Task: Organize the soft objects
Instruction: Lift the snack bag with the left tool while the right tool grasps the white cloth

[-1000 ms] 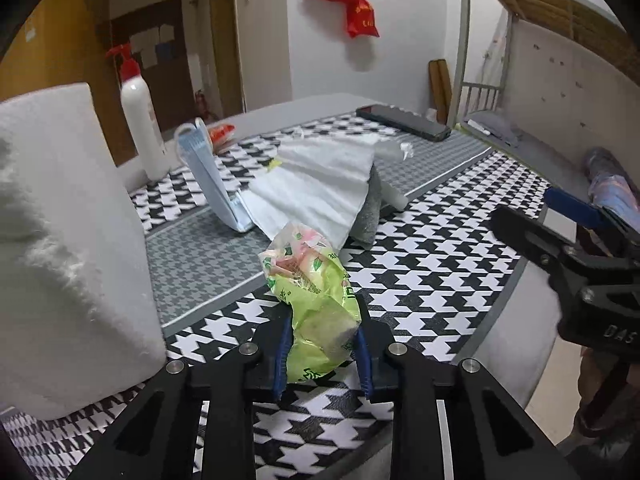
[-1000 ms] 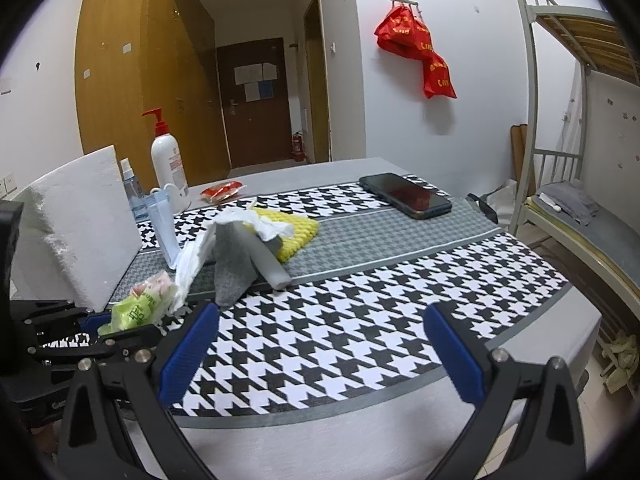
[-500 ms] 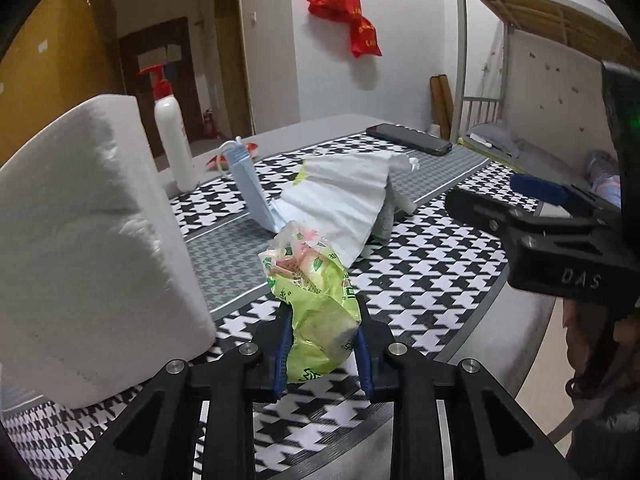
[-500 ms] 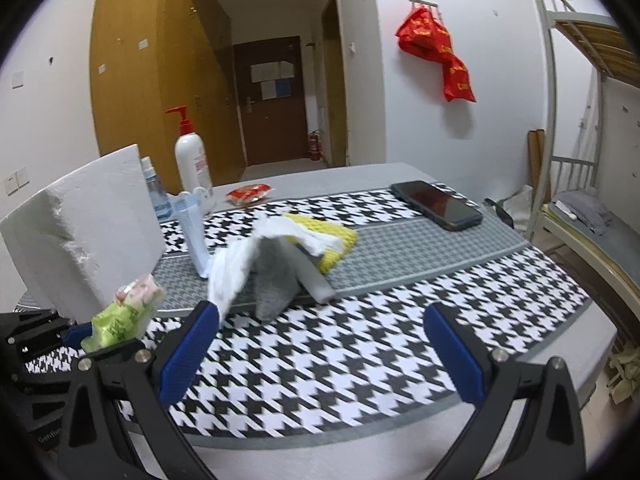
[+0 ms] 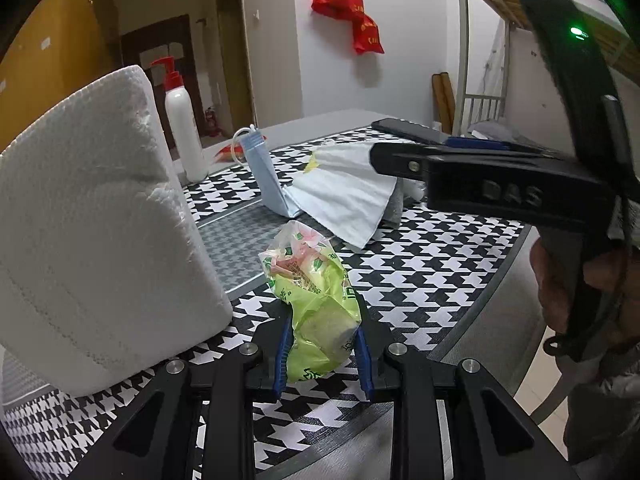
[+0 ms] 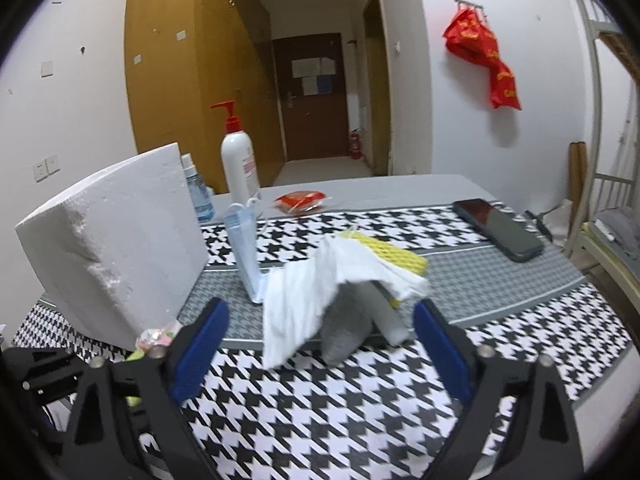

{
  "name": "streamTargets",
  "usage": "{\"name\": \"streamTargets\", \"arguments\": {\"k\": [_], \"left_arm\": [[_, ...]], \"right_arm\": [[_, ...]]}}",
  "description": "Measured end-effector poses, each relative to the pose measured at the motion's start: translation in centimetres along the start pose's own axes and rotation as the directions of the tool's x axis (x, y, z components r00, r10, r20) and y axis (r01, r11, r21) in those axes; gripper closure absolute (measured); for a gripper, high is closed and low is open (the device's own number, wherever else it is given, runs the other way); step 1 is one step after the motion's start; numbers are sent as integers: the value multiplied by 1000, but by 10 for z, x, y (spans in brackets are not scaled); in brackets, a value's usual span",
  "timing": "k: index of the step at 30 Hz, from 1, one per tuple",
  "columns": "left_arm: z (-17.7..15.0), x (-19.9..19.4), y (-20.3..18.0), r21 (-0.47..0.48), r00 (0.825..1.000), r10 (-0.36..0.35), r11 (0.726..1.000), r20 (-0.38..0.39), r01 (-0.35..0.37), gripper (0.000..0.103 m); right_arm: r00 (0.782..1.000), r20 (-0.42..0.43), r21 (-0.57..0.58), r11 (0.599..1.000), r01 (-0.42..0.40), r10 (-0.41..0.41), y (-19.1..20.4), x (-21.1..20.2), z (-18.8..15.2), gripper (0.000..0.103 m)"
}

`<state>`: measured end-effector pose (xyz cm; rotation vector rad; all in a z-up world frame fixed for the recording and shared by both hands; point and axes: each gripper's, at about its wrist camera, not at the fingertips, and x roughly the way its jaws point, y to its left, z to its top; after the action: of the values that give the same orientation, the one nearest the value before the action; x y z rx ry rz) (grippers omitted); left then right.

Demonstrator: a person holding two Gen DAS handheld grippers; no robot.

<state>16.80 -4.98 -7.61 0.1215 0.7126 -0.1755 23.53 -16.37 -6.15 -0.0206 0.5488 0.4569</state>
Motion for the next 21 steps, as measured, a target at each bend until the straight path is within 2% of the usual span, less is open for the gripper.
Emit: {"name": "streamTargets", "arguments": {"k": [2,6,8,11,13,18,20,21], "left_arm": [[-1,-1,2,-4,1000,3,1000,-2,-3,74],[-3,-3,4,-7,1000,5,1000,-1,-5,74],[-4,-4,5,-7,1000,2,1000,0,-2,74],[-4,-4,4,-7,1000,3,1000,1,-3,74],[-4,-5,5,-9,1000,5,1000,5,-5,74],[-6,-7,7,-11,1000,8,1000,8,-8,74],[-7,-8,8,-15,1000,7,1000,7,-7,74],[-7,-8,8,-18,1000,8,1000,8,-8,74]], "right_arm": [[1000,-16,8,1000,-3,3,-1,6,0,22],[998,-52,29,999,-33,34,-5,14,-2,36],[996,-70,35,998,-47,50,-4,18,-3,50],[993,-94,42,997,-66,70,-4,23,-3,62],[992,-106,49,996,-68,73,-4,27,-2,67],[989,-126,51,997,-66,72,-3,36,-1,69],[988,-132,61,996,-71,79,-3,38,0,82],[988,-132,64,995,-76,84,-3,39,0,85]]}}
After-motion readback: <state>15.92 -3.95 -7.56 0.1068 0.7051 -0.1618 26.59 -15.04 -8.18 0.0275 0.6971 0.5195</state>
